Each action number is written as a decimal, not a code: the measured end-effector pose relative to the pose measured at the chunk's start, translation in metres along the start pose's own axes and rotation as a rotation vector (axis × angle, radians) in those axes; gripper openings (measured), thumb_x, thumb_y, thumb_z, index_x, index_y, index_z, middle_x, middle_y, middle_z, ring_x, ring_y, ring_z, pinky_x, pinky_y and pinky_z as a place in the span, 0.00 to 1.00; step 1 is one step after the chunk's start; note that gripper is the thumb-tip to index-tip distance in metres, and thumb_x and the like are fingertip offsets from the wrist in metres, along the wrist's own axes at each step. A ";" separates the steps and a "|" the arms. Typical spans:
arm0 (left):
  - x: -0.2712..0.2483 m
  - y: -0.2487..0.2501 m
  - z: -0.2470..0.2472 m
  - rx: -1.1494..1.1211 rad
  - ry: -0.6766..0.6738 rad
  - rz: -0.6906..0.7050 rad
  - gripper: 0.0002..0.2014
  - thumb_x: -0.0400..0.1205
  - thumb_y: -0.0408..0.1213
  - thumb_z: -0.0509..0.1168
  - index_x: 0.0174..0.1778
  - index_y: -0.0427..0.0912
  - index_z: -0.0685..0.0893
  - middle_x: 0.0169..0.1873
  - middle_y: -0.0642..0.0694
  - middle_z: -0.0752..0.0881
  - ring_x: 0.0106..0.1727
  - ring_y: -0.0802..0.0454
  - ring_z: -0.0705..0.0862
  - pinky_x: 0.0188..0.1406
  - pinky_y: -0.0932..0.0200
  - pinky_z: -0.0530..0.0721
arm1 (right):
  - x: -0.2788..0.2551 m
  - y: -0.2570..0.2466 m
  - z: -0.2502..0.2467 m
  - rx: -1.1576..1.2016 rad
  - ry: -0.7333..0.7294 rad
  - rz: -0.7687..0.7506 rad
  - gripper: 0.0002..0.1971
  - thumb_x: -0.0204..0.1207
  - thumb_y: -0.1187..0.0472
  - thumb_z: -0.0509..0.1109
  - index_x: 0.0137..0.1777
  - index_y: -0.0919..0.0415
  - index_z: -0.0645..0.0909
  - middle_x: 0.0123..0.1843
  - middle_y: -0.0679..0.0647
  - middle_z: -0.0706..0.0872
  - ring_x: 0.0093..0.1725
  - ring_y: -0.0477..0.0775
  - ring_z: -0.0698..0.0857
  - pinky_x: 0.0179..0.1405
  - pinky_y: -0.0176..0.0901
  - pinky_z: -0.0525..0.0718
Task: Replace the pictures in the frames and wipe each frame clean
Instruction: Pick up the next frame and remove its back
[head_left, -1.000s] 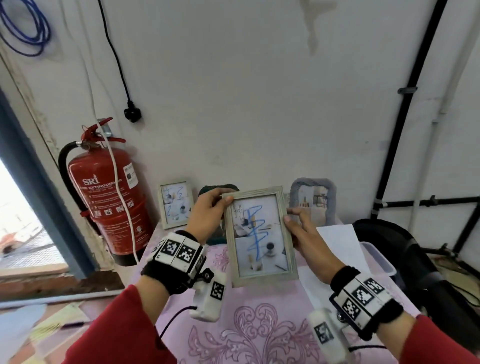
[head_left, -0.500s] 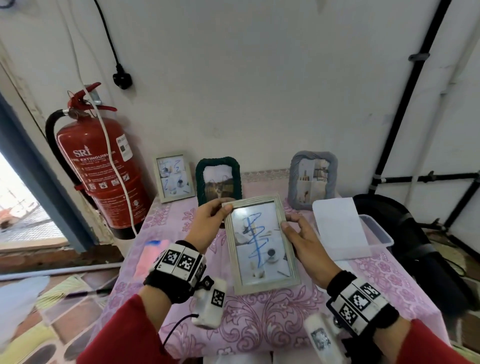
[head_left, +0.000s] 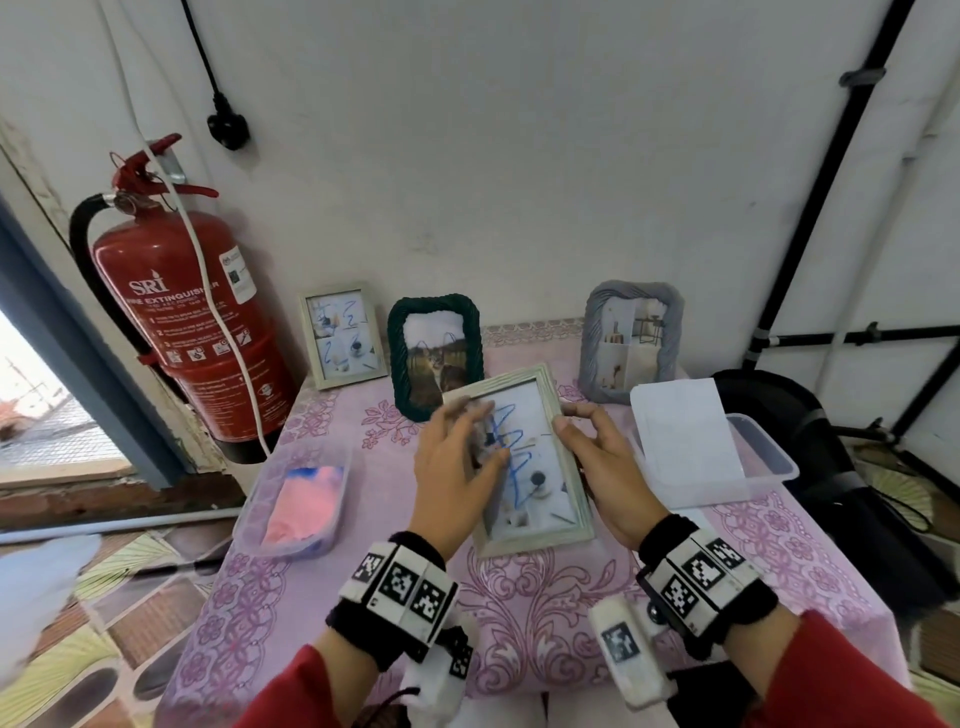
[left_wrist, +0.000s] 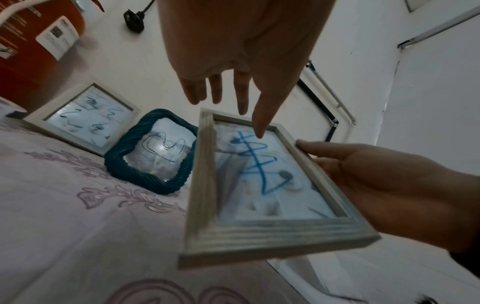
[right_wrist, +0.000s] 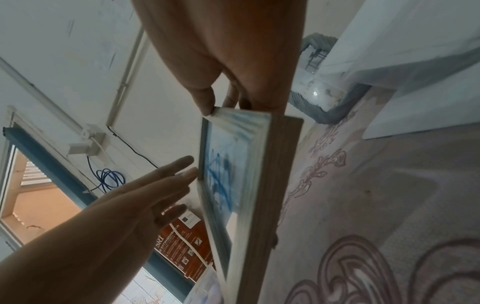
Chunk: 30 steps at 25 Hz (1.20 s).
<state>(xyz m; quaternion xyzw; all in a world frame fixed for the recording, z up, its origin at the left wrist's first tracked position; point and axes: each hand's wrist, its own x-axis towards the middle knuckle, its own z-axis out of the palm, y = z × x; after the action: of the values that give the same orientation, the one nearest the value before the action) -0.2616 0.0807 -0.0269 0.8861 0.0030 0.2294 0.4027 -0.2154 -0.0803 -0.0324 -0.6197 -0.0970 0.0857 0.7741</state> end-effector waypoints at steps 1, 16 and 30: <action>-0.002 0.003 0.003 -0.052 -0.042 0.018 0.22 0.78 0.39 0.70 0.69 0.49 0.77 0.67 0.49 0.74 0.70 0.53 0.70 0.73 0.56 0.68 | 0.000 0.000 0.001 0.003 -0.005 0.003 0.10 0.81 0.58 0.64 0.60 0.57 0.74 0.48 0.63 0.88 0.39 0.55 0.87 0.38 0.46 0.87; -0.017 0.020 0.018 -0.594 -0.217 -0.102 0.24 0.81 0.38 0.65 0.73 0.52 0.67 0.67 0.65 0.75 0.65 0.79 0.73 0.55 0.77 0.78 | 0.003 -0.012 0.001 0.079 -0.155 0.057 0.21 0.86 0.49 0.49 0.61 0.55 0.83 0.48 0.60 0.89 0.43 0.53 0.86 0.41 0.46 0.85; -0.014 -0.005 0.006 -0.965 -0.014 -0.312 0.11 0.85 0.34 0.57 0.63 0.47 0.75 0.51 0.43 0.90 0.48 0.49 0.88 0.46 0.53 0.88 | 0.002 0.022 -0.005 -0.213 0.050 0.105 0.24 0.79 0.66 0.65 0.73 0.51 0.68 0.59 0.55 0.78 0.57 0.53 0.80 0.49 0.40 0.81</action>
<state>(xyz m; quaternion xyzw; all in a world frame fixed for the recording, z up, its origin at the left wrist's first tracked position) -0.2709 0.0771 -0.0395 0.5895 0.0265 0.1359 0.7958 -0.2123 -0.0798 -0.0545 -0.7048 -0.0539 0.0997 0.7003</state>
